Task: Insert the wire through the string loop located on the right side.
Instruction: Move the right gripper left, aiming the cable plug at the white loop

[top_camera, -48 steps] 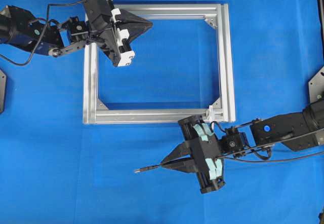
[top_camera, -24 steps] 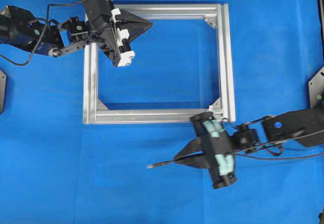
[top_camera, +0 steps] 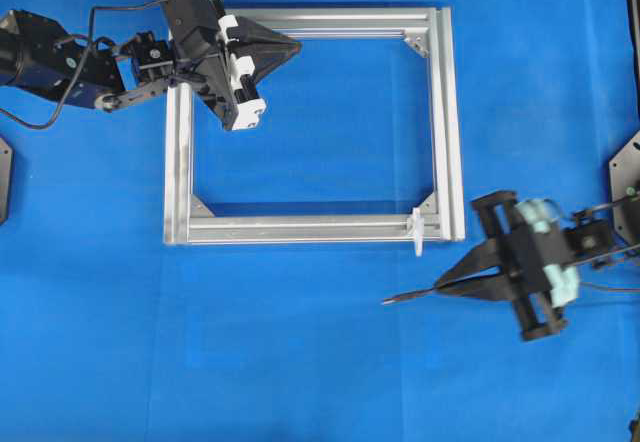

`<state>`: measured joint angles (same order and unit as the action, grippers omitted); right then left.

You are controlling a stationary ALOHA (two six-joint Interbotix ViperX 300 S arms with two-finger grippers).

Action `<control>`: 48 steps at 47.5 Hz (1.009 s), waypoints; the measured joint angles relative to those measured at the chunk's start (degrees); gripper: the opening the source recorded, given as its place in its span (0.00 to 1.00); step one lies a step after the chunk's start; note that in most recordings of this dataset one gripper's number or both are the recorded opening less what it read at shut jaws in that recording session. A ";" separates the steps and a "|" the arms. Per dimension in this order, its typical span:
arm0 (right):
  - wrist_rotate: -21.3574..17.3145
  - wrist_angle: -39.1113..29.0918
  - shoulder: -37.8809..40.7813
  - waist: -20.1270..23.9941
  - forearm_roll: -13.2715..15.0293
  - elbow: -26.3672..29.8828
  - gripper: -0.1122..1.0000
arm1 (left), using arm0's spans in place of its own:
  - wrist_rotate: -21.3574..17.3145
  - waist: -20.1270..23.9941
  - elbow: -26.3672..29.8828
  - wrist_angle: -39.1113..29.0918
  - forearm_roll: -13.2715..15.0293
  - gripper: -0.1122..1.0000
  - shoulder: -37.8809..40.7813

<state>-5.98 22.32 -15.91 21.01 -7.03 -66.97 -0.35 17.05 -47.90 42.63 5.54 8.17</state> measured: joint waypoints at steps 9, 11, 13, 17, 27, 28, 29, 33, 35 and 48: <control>0.09 -4.83 -9.58 0.00 -0.79 -6.06 0.07 | 0.09 0.00 0.00 0.00 0.00 0.10 0.00; 0.09 -5.89 -11.34 0.00 -0.88 -7.12 0.07 | 0.00 0.00 0.09 0.09 0.00 0.10 0.00; 0.09 -6.77 -13.18 0.00 -0.97 -8.00 0.07 | 0.09 0.00 0.00 0.09 0.00 0.10 0.09; 0.09 -7.47 -15.56 0.00 -0.97 -9.32 0.07 | 0.00 0.00 0.00 0.09 0.00 0.10 0.09; 0.09 -7.38 -16.26 0.00 -1.05 -10.37 0.07 | 0.00 0.00 0.09 0.00 0.00 0.10 0.00; 0.00 -7.38 -16.17 0.00 -1.05 -10.37 0.07 | 0.09 0.00 0.00 0.09 0.00 0.10 0.00; 0.00 -7.38 -16.17 -0.09 -1.05 -10.37 0.07 | 0.00 0.00 0.09 0.00 0.00 0.10 0.09; 0.09 -7.03 -15.82 -0.70 -1.05 -10.37 0.07 | 0.00 0.09 0.09 0.09 0.00 0.10 0.09; 0.09 -6.68 -15.47 -1.41 -1.05 -10.46 0.07 | 0.00 0.00 0.09 0.09 0.00 0.10 0.09; 0.35 -5.01 -14.41 -8.61 -1.05 -10.81 0.07 | 0.00 0.00 0.09 0.09 0.00 0.10 0.00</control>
<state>-5.63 17.31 -30.32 12.39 -8.09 -77.78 -0.35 17.05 -47.81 42.71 5.54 8.17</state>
